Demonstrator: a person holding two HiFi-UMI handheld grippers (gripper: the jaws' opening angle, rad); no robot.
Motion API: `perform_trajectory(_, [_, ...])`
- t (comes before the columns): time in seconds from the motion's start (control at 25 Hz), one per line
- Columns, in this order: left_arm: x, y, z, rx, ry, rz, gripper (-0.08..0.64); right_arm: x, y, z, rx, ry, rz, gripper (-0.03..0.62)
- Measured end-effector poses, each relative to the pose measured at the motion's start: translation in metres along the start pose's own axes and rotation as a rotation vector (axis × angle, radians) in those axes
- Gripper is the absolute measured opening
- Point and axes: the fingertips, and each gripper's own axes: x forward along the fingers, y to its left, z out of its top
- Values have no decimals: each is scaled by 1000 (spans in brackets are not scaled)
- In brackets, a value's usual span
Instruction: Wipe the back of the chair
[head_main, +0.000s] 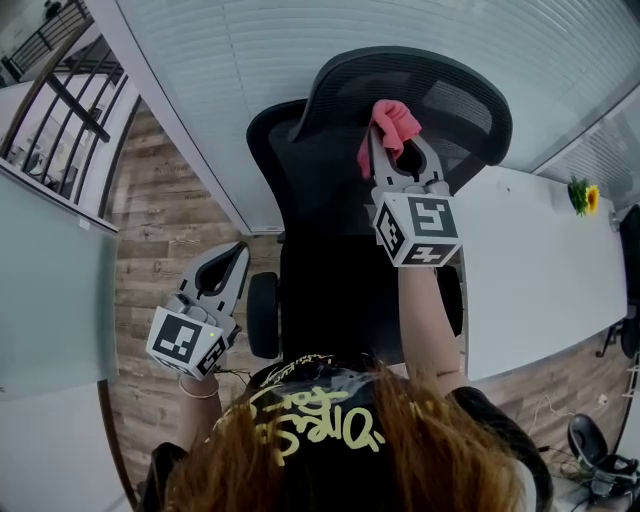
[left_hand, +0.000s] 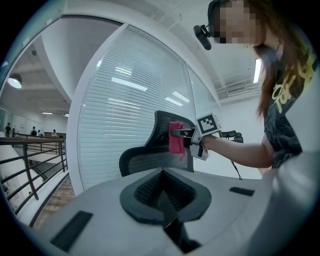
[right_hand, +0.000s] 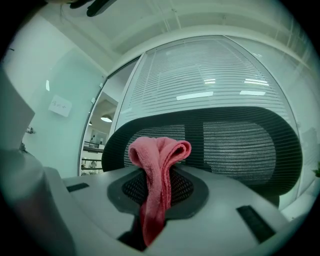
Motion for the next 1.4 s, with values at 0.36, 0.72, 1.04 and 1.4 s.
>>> perform_trajectory(0.36, [-10, 7, -1, -2, -9, 1, -6, 3, 20, 2, 5, 5, 24, 66])
perform_trajectory(0.72, [-18, 15, -5, -3, -4, -3, -6, 6, 29, 2, 14, 11, 18, 66])
perform_trajectory(1.04, [-19, 19, -7, -3, -5, -23, -6, 7, 46, 3, 15, 14, 31, 66])
perform_trajectory(1.4, [-25, 27, -11, -10, -7, -31, -6, 9, 56, 4, 15, 30, 30, 66])
